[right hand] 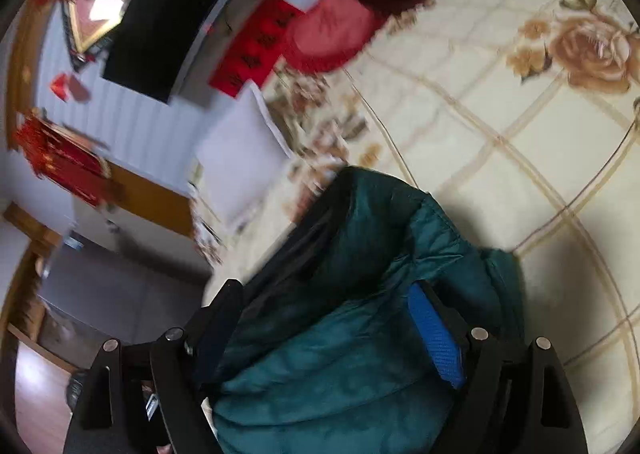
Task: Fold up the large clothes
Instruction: 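Lay the folded half down onto the jacket with both tools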
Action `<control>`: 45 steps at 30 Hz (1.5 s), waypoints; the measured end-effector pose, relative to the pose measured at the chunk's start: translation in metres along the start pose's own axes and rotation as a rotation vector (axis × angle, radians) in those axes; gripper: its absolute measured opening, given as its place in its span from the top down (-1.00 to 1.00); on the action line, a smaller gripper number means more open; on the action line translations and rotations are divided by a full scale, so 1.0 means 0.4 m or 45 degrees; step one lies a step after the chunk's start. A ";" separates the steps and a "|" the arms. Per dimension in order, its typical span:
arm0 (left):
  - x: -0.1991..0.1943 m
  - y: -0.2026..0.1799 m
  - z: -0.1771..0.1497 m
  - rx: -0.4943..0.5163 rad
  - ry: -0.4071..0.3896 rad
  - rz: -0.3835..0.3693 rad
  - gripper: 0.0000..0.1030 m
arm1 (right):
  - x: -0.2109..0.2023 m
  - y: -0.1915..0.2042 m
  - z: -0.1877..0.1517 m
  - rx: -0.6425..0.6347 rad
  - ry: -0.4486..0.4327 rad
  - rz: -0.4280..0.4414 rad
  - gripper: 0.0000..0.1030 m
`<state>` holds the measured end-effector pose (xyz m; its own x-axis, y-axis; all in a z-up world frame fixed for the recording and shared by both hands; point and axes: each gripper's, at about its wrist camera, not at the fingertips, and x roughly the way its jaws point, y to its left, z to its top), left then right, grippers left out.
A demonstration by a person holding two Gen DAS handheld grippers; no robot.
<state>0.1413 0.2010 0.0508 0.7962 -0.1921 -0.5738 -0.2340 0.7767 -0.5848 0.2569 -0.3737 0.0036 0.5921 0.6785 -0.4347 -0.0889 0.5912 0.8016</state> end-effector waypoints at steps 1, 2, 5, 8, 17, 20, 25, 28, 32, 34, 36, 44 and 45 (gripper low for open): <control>-0.022 -0.017 0.012 0.035 -0.035 0.015 -0.99 | -0.014 0.019 0.001 -0.032 -0.009 -0.020 -0.60; -0.034 -0.030 0.021 0.054 -0.053 0.029 -0.99 | -0.025 0.044 -0.001 -0.096 -0.016 -0.068 -0.60; -0.026 -0.075 0.023 0.122 -0.049 0.093 -0.99 | -0.013 0.122 -0.020 -0.384 -0.023 -0.255 -0.60; 0.068 -0.144 -0.016 0.319 0.059 0.199 -0.99 | 0.065 0.192 -0.058 -0.714 0.048 -0.450 -0.60; 0.262 -0.088 -0.121 0.438 0.228 0.481 -0.99 | 0.304 0.087 -0.106 -0.902 0.359 -0.660 -0.61; 0.272 -0.059 -0.126 0.369 0.204 0.465 -0.99 | 0.324 0.047 -0.089 -0.845 0.343 -0.637 -0.72; 0.296 -0.039 -0.130 0.324 0.209 0.491 -0.99 | 0.368 0.033 -0.073 -0.837 0.386 -0.631 -0.89; 0.292 -0.053 -0.117 0.332 0.250 0.498 -0.99 | 0.369 0.039 -0.072 -0.833 0.413 -0.652 -0.89; 0.162 -0.079 -0.076 0.331 0.180 0.372 -0.99 | 0.279 0.096 -0.052 -0.825 0.403 -0.652 -0.84; 0.082 -0.079 -0.072 0.364 0.140 0.302 -0.99 | 0.173 0.133 -0.043 -0.841 0.291 -0.582 -0.84; 0.011 -0.065 -0.087 0.433 0.128 0.269 -0.99 | 0.057 0.139 -0.043 -0.820 0.219 -0.478 -0.84; -0.031 0.062 -0.214 0.479 0.154 0.231 -0.99 | -0.075 -0.050 -0.104 -0.568 0.240 -0.301 -0.85; -0.020 0.075 -0.220 0.457 0.190 0.205 -0.99 | -0.068 -0.072 -0.110 -0.542 0.247 -0.293 -0.85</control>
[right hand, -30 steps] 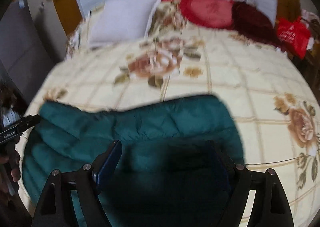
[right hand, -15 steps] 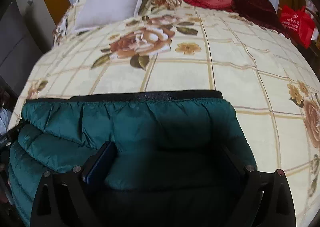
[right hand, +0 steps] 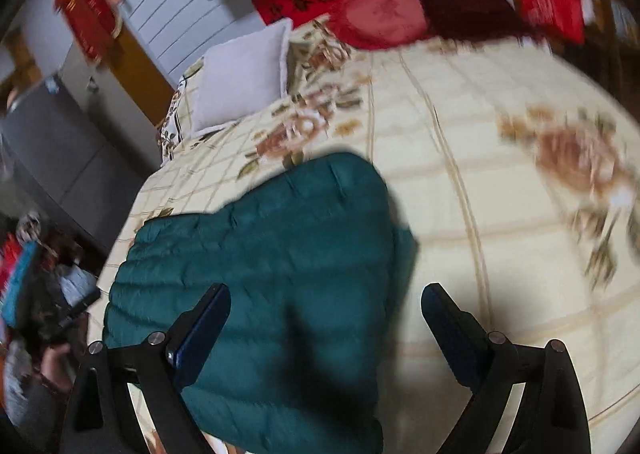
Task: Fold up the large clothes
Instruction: 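Lay the folded half down onto the jacket with both tools, then press the folded jacket flat with both tools and open them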
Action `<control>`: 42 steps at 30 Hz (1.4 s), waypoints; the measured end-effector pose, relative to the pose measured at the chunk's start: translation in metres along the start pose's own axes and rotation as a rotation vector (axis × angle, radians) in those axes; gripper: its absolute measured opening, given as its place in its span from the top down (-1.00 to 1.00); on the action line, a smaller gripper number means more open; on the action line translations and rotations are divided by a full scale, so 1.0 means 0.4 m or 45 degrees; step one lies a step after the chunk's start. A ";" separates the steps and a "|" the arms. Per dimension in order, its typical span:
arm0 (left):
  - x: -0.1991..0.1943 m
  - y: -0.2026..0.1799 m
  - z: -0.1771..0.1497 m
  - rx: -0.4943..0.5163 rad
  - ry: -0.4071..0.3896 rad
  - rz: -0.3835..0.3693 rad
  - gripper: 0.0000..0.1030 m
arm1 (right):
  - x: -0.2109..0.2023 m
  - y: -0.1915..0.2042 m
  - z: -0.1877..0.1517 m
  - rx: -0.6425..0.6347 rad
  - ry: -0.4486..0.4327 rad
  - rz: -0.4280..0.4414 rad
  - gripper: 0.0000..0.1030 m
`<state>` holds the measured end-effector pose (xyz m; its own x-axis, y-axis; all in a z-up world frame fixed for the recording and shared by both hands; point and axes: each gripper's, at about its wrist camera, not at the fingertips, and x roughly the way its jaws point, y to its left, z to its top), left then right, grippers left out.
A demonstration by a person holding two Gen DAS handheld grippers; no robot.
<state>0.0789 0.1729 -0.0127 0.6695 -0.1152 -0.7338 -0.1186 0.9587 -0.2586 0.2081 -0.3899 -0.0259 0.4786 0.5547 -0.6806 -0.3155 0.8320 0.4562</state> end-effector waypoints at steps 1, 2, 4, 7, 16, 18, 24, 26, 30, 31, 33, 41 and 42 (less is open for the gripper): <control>0.022 0.009 -0.010 -0.021 0.044 -0.064 -0.99 | 0.014 -0.021 -0.012 0.031 0.008 0.017 -0.85; 0.034 0.015 -0.016 -0.045 0.066 -0.115 -0.99 | 0.030 -0.041 -0.023 0.065 0.020 0.039 -0.85; 0.059 0.027 -0.019 -0.112 0.102 -0.176 -0.99 | 0.065 -0.068 -0.038 0.120 0.059 0.084 -0.85; 0.094 0.040 -0.016 -0.186 0.169 -0.237 -0.99 | 0.104 -0.081 -0.050 0.144 0.113 0.165 -0.85; 0.130 0.041 0.004 -0.069 0.179 -0.341 -0.99 | 0.163 -0.076 -0.017 0.077 0.095 0.356 -0.88; 0.135 0.036 0.006 -0.034 0.177 -0.347 -0.99 | 0.180 -0.073 -0.007 0.067 0.107 0.376 -0.89; 0.153 -0.026 0.018 0.079 0.212 -0.342 -0.66 | 0.230 -0.027 0.017 -0.010 0.228 0.430 -0.72; 0.121 -0.051 0.020 0.127 0.156 -0.340 -0.22 | 0.227 -0.001 0.019 -0.023 0.224 0.466 -0.28; 0.074 -0.069 0.025 0.141 0.064 -0.314 0.14 | 0.191 0.023 0.017 -0.056 0.163 0.476 0.07; 0.060 -0.072 0.026 0.139 0.044 -0.314 0.18 | 0.173 0.029 0.014 -0.056 0.145 0.476 0.12; 0.040 -0.078 0.028 0.128 0.019 -0.332 0.22 | 0.142 0.042 0.011 -0.061 0.110 0.464 0.16; -0.112 -0.079 0.082 0.106 -0.115 -0.405 0.25 | -0.013 0.146 0.047 -0.159 0.011 0.466 0.22; -0.130 -0.070 0.086 0.099 -0.125 -0.403 0.25 | -0.020 0.164 0.059 -0.170 0.007 0.467 0.22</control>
<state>0.0726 0.1612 0.0542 0.7320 -0.3882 -0.5599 0.1603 0.8969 -0.4122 0.2029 -0.3396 0.0230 0.3098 0.8151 -0.4894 -0.5690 0.5714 0.5914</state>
